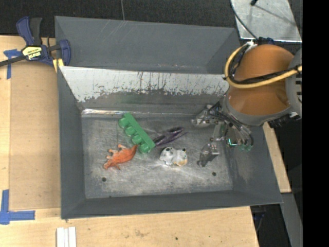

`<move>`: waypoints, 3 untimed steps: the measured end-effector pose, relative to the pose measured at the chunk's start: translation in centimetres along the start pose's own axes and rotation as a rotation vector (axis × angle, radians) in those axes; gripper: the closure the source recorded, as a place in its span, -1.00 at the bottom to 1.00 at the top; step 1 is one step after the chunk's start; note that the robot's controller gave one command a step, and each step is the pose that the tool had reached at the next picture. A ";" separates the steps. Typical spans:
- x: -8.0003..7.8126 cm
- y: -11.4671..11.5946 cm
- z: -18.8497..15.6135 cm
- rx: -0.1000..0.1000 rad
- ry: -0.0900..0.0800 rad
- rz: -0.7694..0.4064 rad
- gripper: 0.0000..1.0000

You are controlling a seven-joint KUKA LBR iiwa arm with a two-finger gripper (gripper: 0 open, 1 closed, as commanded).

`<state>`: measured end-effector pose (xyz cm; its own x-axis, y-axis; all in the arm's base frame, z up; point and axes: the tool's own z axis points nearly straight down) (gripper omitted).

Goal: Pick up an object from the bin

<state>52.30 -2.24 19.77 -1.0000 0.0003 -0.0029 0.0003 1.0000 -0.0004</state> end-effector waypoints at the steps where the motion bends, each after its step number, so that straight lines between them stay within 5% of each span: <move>1: 0.2 0.6 4.2 0.000 -0.005 -0.073 -1.00; 2: 1.0 0.1 10.0 0.000 -0.003 -0.283 -1.00; 3: -0.3 0.1 12.0 -0.001 -0.003 -0.292 -1.00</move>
Offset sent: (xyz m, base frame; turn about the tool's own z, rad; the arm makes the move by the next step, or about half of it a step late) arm -0.0157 -0.0027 -0.1277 -0.3422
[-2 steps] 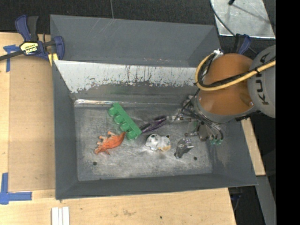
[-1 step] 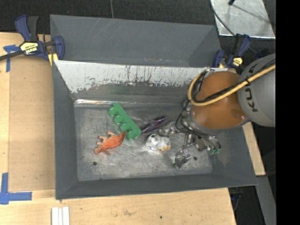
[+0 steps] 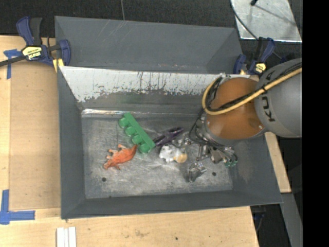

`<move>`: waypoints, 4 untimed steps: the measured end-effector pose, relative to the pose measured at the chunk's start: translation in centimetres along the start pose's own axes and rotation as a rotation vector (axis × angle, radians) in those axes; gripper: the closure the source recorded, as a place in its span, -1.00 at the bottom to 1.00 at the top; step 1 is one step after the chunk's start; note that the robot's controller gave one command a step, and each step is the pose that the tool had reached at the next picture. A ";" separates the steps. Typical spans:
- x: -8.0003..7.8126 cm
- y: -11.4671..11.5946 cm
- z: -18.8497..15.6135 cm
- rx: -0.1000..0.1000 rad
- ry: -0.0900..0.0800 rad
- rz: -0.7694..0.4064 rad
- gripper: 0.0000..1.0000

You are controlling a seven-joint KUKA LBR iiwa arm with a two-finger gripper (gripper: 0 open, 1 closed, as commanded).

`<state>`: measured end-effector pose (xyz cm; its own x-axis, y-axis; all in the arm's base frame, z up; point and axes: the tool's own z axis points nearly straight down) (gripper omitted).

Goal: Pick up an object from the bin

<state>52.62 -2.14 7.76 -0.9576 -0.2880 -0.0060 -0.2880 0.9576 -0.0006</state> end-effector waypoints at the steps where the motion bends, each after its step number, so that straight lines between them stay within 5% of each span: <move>1: 0.3 2.0 0.2 0.004 -0.004 -0.046 -1.00; 2: 0.8 5.7 0.1 0.002 0.001 -0.222 -1.00; 3: 1.3 6.9 0.2 -0.003 -0.013 -0.208 1.00; 4: 1.3 6.8 0.2 -0.003 -0.013 -0.209 1.00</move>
Offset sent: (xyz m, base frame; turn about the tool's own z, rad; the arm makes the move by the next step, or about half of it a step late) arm -0.0395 0.0836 -0.0001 -0.1693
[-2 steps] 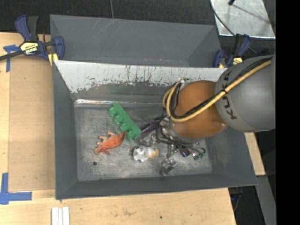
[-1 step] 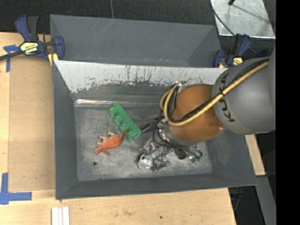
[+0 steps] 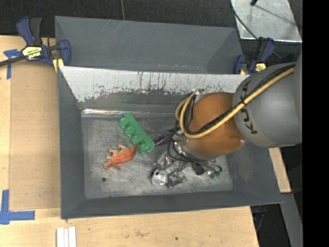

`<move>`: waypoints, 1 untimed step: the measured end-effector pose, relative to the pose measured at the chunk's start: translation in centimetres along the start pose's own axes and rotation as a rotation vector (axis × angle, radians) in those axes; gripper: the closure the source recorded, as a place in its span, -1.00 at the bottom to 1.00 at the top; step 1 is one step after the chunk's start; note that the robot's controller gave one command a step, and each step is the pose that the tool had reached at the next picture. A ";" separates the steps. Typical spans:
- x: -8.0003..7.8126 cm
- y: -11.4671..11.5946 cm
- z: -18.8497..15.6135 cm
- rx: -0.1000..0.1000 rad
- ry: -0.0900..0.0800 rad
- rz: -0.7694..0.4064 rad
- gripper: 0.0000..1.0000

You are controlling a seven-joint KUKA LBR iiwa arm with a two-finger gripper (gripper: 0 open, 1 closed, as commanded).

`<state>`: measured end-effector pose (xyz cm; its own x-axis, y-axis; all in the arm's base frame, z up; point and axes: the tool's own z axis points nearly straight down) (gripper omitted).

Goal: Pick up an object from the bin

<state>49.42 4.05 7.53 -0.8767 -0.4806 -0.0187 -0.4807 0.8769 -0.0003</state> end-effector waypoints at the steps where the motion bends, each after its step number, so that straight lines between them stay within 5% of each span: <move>1: 0.0 0.0 0.0 0.000 0.000 0.000 1.00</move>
Offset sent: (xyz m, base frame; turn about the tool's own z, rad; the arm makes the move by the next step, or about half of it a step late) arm 0.0181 0.0092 0.1115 -0.0252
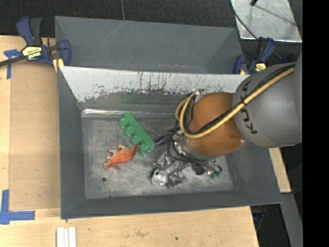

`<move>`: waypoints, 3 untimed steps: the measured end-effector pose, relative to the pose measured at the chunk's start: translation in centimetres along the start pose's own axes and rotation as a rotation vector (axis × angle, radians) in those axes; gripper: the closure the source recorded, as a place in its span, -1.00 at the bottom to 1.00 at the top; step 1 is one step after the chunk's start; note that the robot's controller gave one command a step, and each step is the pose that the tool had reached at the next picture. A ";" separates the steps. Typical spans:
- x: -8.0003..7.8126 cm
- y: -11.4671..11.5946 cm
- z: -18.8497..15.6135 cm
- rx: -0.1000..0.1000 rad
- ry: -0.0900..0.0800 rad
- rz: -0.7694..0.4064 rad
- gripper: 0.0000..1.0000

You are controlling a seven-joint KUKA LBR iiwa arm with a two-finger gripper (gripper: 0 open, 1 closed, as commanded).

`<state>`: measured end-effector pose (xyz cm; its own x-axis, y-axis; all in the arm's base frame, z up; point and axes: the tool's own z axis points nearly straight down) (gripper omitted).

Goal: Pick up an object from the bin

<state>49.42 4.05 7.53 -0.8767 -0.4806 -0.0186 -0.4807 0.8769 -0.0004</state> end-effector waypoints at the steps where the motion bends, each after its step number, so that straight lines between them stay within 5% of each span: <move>1: -2.3 -0.1 -11.1 0.000 0.016 -0.022 1.00; 2: -2.3 -0.1 -11.1 0.000 0.016 -0.022 1.00; 3: -3.2 -0.6 -14.9 -0.001 0.017 -0.058 1.00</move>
Offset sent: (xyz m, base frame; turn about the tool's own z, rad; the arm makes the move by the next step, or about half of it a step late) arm 0.0000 0.0000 0.0000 0.0000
